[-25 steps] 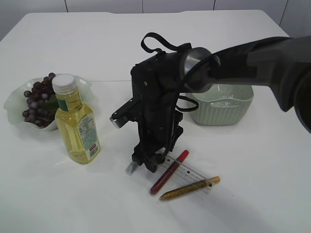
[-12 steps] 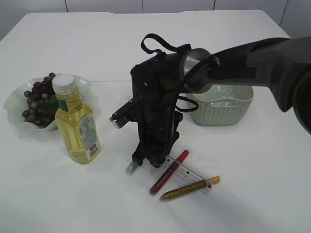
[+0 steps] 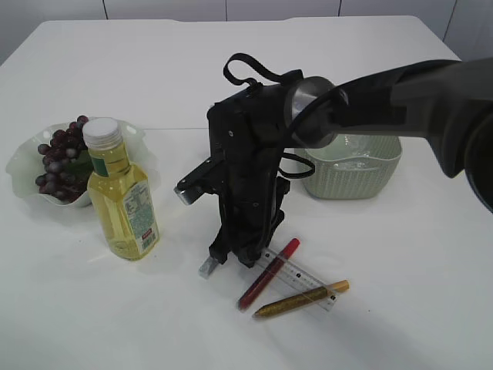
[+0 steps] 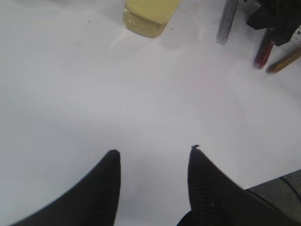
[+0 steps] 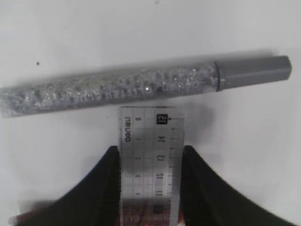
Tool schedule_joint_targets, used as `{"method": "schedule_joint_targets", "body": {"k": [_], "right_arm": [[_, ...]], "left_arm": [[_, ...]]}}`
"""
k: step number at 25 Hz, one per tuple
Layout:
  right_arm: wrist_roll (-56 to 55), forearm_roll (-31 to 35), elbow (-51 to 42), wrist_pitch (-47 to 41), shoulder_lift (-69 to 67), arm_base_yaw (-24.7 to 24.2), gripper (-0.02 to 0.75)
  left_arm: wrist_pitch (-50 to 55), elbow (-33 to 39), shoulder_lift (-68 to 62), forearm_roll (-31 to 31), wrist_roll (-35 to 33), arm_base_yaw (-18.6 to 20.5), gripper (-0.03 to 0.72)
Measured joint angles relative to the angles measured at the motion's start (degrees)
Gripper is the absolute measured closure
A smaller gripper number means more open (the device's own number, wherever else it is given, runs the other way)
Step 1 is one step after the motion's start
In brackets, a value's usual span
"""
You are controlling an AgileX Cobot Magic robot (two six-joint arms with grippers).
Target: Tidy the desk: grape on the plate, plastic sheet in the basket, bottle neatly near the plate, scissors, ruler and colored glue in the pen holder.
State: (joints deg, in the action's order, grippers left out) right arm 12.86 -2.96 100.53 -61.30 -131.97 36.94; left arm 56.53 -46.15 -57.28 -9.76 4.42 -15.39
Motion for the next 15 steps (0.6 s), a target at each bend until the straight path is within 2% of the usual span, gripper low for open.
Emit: {"method": "schedule_joint_targets", "body": {"k": [15], "right_arm": [[-0.3,0.1,0.0,-3.3,7.4,0.0,0.468]], "left_arm": [[0.1,0.0,0.0,0.0,-0.6,0.0,0.338]]}}
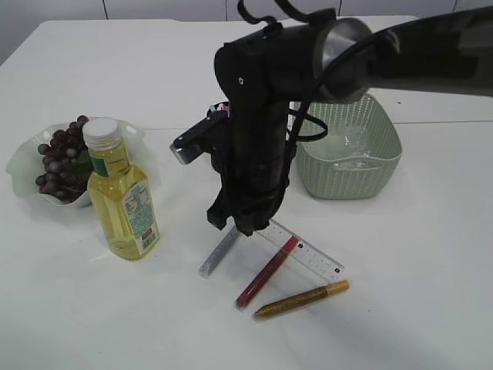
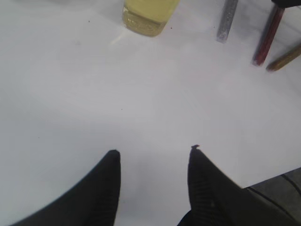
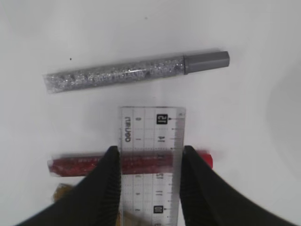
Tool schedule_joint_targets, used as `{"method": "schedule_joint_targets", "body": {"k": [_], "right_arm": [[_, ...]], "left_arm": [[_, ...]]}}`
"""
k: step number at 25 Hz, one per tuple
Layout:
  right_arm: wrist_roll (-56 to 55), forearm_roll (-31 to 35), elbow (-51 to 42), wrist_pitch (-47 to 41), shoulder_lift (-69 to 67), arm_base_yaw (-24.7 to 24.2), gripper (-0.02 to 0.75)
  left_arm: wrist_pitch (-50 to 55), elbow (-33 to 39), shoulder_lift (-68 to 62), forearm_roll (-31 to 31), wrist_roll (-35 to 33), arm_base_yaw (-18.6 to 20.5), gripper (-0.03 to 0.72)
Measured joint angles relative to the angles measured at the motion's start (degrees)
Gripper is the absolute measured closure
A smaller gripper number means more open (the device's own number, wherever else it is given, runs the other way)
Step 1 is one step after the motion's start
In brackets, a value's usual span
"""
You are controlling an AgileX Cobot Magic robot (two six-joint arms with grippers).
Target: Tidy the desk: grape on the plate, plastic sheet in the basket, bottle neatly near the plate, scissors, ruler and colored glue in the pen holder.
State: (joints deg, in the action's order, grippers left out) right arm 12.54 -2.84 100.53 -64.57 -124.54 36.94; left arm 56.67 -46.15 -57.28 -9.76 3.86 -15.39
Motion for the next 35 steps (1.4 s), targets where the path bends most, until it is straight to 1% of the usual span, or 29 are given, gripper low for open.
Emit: {"method": "schedule_joint_targets", "body": {"k": [8,12,14,16,21,24,26,29,35], "right_arm": [[0.0,0.0,0.0,-0.1,5.7,0.0,0.468],[0.0,1.7,0.0,0.1,8.4,-1.4,0.468],[0.2,3.7,0.0,0.8,10.3,-3.3,0.468],[1.6,8.1,0.0,1.6,12.5,-6.1,0.468],[10.1,24.1,0.0,3.4,15.9,-15.7,0.468],[15.9,32.5,0.0,4.9,16.3,-20.2,0.468],[20.4,35.7,0.0,6.5,16.3,-21.7,0.468],[27.3,39.8,0.0,10.0,16.3,-22.3,0.468],[43.0,52.7,0.0,17.4,13.6,-22.3,0.468]], "left_arm": [[0.7,0.0,0.0,0.0,-1.1,0.0,0.339],[2.0,0.0,0.0,0.0,-1.1,0.0,0.338],[2.3,0.0,0.0,0.6,-1.1,0.0,0.338],[2.4,0.0,0.0,1.1,-1.1,0.0,0.339],[2.5,0.0,0.0,1.3,-1.1,0.0,0.34],[2.6,0.0,0.0,1.3,-1.1,0.0,0.34],[3.1,0.0,0.0,1.3,-1.1,0.0,0.34],[3.9,0.0,0.0,1.5,-1.1,0.0,0.34],[5.6,0.0,0.0,1.6,-1.1,0.0,0.345]]}}
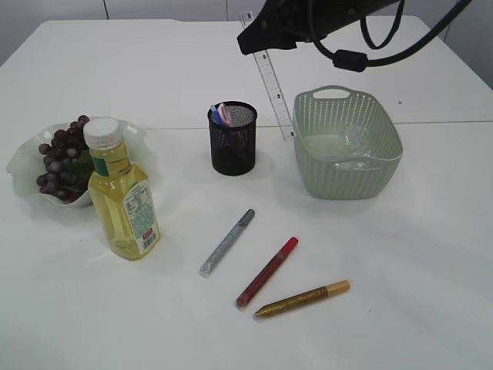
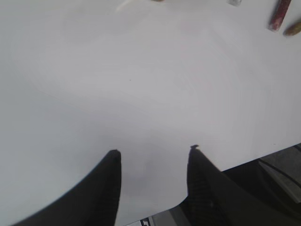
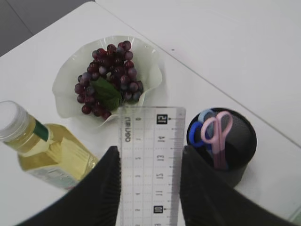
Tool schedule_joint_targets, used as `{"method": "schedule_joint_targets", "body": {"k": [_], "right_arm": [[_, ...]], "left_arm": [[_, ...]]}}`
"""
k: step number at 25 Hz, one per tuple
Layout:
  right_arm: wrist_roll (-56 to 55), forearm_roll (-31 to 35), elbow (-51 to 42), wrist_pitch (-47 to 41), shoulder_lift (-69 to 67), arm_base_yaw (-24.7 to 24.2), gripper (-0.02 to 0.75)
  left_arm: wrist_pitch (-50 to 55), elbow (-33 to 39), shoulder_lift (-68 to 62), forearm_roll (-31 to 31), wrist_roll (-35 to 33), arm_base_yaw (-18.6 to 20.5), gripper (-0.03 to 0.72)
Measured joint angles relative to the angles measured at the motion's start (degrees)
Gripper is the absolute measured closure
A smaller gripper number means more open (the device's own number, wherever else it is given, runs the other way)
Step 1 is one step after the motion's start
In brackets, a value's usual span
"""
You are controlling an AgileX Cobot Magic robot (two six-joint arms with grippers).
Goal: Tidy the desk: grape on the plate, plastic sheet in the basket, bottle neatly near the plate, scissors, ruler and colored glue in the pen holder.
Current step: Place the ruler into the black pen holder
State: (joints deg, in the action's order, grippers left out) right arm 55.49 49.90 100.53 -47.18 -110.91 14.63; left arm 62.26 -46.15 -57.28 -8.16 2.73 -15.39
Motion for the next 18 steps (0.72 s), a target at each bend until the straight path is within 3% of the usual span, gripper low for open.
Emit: {"method": "schedule_joint_targets", "body": {"k": [4,12,18], "right_arm": [[11.3,10.3,0.0,5.6,-3.4,-0.2,0.468],[42.3,46.7,0.1,8.2,-12.0,-1.1,0.468],[48.8,51.1,4.5,7.3,-17.7,-1.4,0.468]], "left_arm": [[0.0,0.0,0.0,0.4,0.0,0.0,0.346],[-0.3,0.0,0.0,0.5,0.0,0.0,0.355],[-0.3,0.0,0.0,0.5,0.0,0.0,0.358]]}}
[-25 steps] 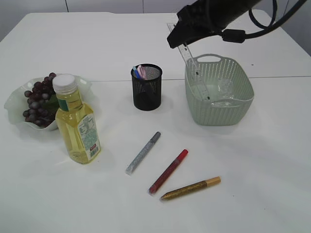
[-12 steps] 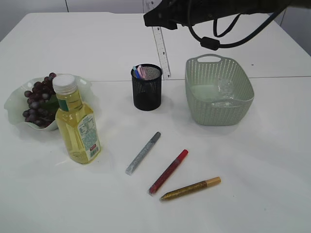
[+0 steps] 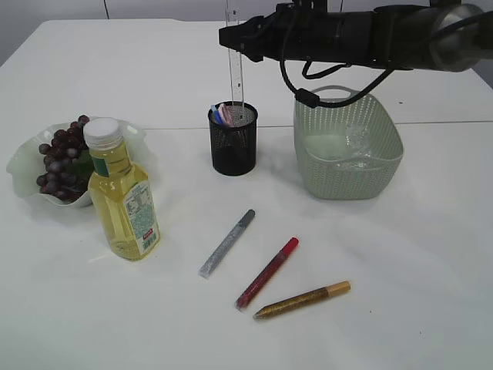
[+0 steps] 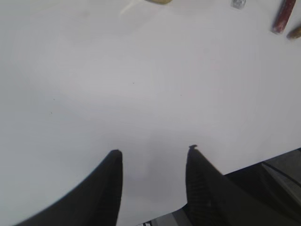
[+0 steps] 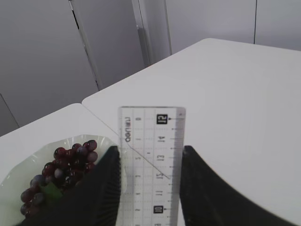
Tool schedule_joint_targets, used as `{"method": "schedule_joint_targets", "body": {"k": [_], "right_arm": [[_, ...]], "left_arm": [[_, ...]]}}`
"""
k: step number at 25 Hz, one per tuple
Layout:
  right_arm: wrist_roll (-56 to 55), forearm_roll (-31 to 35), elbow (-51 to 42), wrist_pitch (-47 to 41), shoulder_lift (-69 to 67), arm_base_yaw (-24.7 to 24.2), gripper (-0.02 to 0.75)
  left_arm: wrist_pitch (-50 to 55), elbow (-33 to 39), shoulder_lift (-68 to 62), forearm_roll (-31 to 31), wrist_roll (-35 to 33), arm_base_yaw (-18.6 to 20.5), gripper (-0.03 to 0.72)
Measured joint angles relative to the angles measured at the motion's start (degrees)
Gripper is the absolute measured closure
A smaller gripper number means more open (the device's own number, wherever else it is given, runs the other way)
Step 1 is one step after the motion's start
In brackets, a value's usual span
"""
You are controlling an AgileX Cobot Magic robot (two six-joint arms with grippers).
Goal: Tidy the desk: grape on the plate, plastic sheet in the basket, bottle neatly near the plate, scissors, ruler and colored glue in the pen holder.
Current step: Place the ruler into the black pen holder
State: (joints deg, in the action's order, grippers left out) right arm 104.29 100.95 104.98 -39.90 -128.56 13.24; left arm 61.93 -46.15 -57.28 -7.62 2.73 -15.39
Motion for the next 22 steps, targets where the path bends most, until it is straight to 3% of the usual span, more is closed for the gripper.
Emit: {"method": "schedule_joint_targets", "body": {"k": [6,17,22], "right_arm": [[0.3,0.8,5.1,-0.6,-2.4,0.0,0.468],[1.9,0.9,5.5,-0.6,-6.9,-1.0,0.468],[1.9,0.9,5.6,-1.5,-8.0,-1.1,0.422]], "left_arm": [[0.0,0.0,0.0,0.0,0.0,0.0,0.359],[0.0,0.0,0.0,-0.2,0.0,0.0,0.375],[0.0,0.0,0.0,-0.2,0.0,0.0,0.375]]}}
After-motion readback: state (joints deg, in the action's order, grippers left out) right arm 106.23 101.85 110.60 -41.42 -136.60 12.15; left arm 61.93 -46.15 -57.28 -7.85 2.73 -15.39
